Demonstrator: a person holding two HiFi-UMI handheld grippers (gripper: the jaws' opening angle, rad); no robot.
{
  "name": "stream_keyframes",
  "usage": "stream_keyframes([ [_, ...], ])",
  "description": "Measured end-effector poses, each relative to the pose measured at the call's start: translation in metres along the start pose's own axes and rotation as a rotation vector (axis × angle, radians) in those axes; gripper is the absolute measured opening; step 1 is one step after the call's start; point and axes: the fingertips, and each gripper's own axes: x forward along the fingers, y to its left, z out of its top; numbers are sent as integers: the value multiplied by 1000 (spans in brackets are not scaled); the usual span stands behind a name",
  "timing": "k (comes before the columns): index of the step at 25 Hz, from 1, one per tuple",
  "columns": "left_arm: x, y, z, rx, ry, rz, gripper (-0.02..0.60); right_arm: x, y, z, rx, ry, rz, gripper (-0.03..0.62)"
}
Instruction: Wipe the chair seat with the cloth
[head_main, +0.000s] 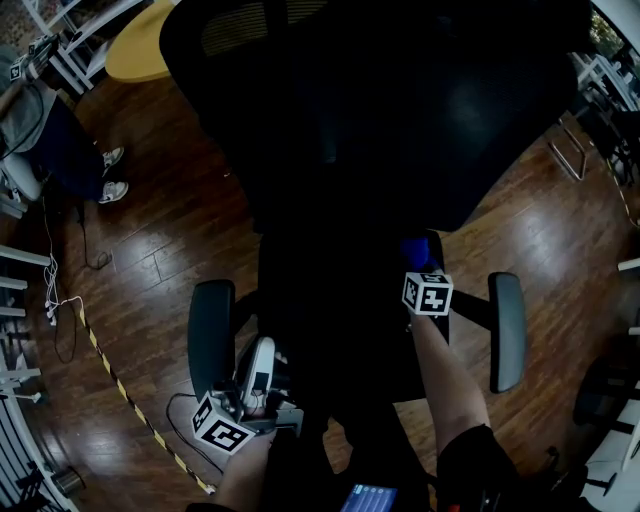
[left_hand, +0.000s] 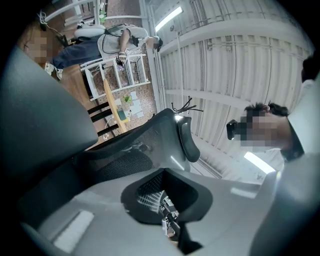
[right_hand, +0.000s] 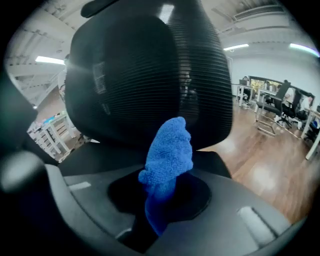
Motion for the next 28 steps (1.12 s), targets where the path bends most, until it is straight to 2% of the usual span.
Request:
stream_keyframes([
  [2,-3,-2,2,-1,3,-1,-5,6,60,3,-39,-12,100,81],
  [5,-8,-3,11,7,-5,5,-5,18,171,1,-80,-18,282,81],
  [8,-13,-7,20,11,-30,7,-5,21,267,-12,-133,11,440,81],
  [10,-17,-10,24,16,-44,7,-5,23,313,-30,-173,48,519,80],
  [12,-19,-9,23,11,-52,6,-5,30,334,-47,-206,63,545,81],
  [16,-23,-6,19,-2,-47,10,-5,34,329,-47,-201,24,526,81],
  [19,-24,-3,16,-6,-45,14,-5,38,298,-45,-176,37,460,81],
  [24,-16,-7,8,-6,-23,3,-5,43,183,-39,-116,36,260,80],
  [28,-13,-7,2,-8,-12,4,-5,19,78,-39,-62,38,86,80],
])
